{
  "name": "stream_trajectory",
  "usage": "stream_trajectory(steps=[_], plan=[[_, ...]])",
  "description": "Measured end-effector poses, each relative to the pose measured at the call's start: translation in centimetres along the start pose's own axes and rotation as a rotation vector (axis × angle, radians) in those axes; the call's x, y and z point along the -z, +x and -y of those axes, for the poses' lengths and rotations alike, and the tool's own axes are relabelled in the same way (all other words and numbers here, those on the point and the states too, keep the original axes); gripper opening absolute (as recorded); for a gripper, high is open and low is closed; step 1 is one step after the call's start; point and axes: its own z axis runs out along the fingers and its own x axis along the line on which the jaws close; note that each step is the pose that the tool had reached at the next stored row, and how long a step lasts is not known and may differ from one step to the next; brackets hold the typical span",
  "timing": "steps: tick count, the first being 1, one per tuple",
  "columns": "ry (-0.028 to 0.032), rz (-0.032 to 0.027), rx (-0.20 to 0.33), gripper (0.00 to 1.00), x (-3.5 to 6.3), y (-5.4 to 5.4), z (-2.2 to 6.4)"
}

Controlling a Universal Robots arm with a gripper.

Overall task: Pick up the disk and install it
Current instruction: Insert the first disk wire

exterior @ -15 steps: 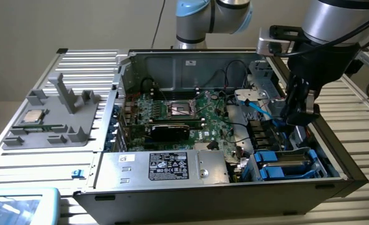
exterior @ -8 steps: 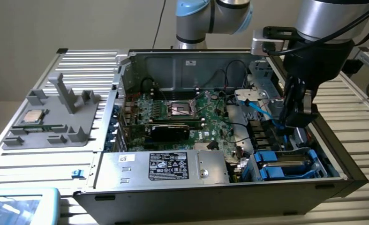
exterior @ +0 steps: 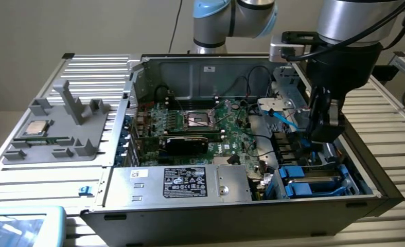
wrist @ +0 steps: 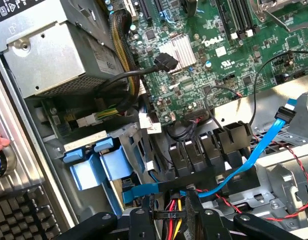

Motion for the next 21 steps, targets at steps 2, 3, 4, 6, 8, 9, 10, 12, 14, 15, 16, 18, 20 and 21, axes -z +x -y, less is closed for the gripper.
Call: stream_trajectory(steps=[2,3,4,6,8,9,10,12,14,15,16,18,20,21], plan=[[0.0026,-0.0053,-0.006,0.36,-0.15,0.1,-0.24],[0.0031,-0.0065,-0.009,0.36,-0.27,0.1,-0.35],[0.0036,-0.0074,-0.012,0.36,-0.39,0.1,-0.40],[0.0041,-0.0090,-0.017,0.36,-0.65,0.1,-0.45],[0.0044,-0.0108,-0.020,0.36,-0.78,0.1,-0.48],[0.0045,-0.0116,-0.022,0.36,-0.78,0.1,-0.48],[0.0045,-0.0119,-0.023,0.36,-0.79,0.1,-0.49],[0.0051,-0.0126,-0.025,0.37,-0.80,0.0,-0.51],[0.0085,-0.0138,-0.026,0.44,-0.77,-0.1,-0.58],[0.0108,-0.0132,-0.026,0.44,-0.76,-0.2,-0.62],[0.0140,-0.0119,-0.027,0.50,-0.73,-0.3,-0.64],[0.0212,-0.0094,-0.028,0.50,-0.53,-0.5,-0.69],[0.0265,-0.0070,-0.028,0.50,-0.02,-0.6,-0.64],[0.0282,-0.0062,-0.029,0.50,0.29,-0.6,-0.58]])
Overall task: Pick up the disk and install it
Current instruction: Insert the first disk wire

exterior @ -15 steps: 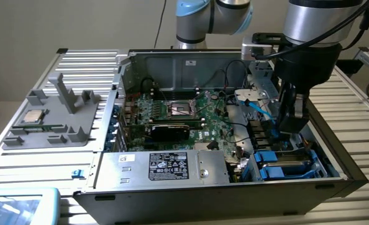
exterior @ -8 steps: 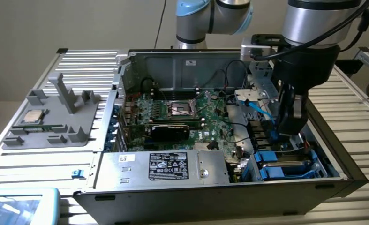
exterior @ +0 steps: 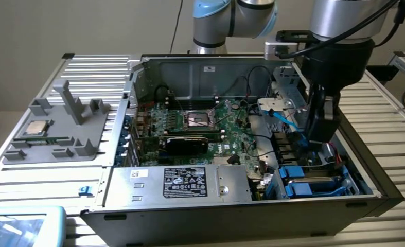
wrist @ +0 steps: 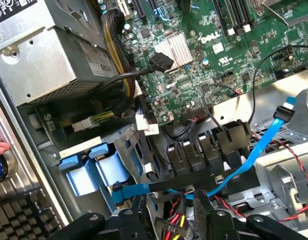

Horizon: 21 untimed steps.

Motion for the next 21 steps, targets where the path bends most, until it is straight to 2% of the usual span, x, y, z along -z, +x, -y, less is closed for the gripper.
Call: stream_trajectory(steps=[2,7,13,21], plan=[[0.0022,0.0008,0.000,0.50,0.61,0.0,0.13],[0.0031,0.0022,0.005,0.50,2.55,0.2,0.69],[0.0029,0.0018,0.006,0.50,4.99,1.0,1.46],[0.0027,0.0024,0.005,0.50,5.17,1.4,1.62]])
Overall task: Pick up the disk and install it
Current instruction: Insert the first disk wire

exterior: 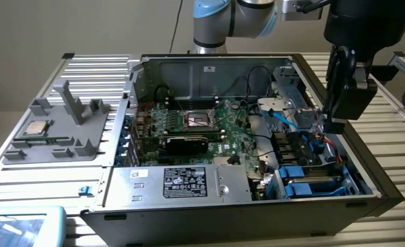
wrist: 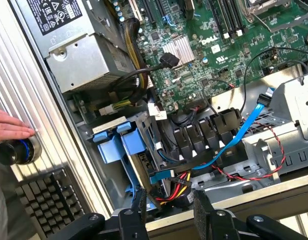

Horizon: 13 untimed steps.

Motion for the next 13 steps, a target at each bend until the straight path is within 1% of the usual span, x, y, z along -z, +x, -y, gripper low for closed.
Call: stream_trajectory(steps=[9,10,12,13], plan=[[-0.0001,0.0000,0.000,0.50,-0.01,0.02,0.01],[-0.0014,-0.0002,0.001,0.50,-0.03,0.19,0.09],[-0.0103,-0.0017,0.002,0.50,-0.10,0.56,0.23],[-0.0137,-0.0014,0.002,0.50,-0.13,0.74,0.30]])
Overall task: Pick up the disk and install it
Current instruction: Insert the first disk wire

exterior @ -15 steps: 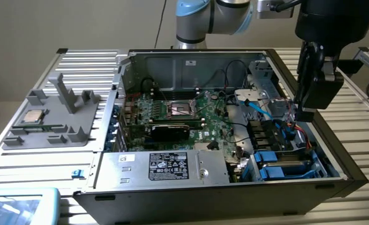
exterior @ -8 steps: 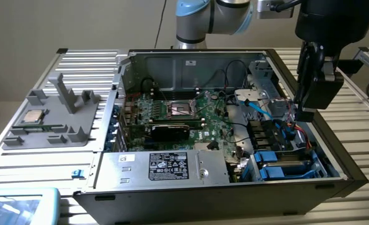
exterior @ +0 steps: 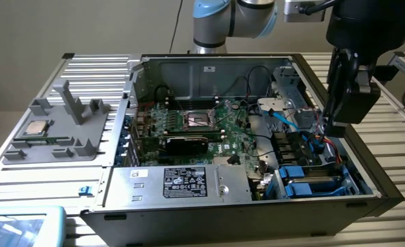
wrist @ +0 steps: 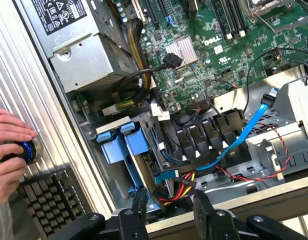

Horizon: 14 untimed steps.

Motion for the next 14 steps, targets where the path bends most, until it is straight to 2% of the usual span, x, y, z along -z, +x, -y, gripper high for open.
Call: stream_trajectory(steps=[5,8,14], plan=[[-0.0167,0.0016,0.012,0.50,-0.07,0.37,0.03],[-0.0309,0.0045,0.024,0.50,-0.09,0.47,0.01],[-0.0535,0.0024,0.039,0.50,-0.15,0.84,0.09]])
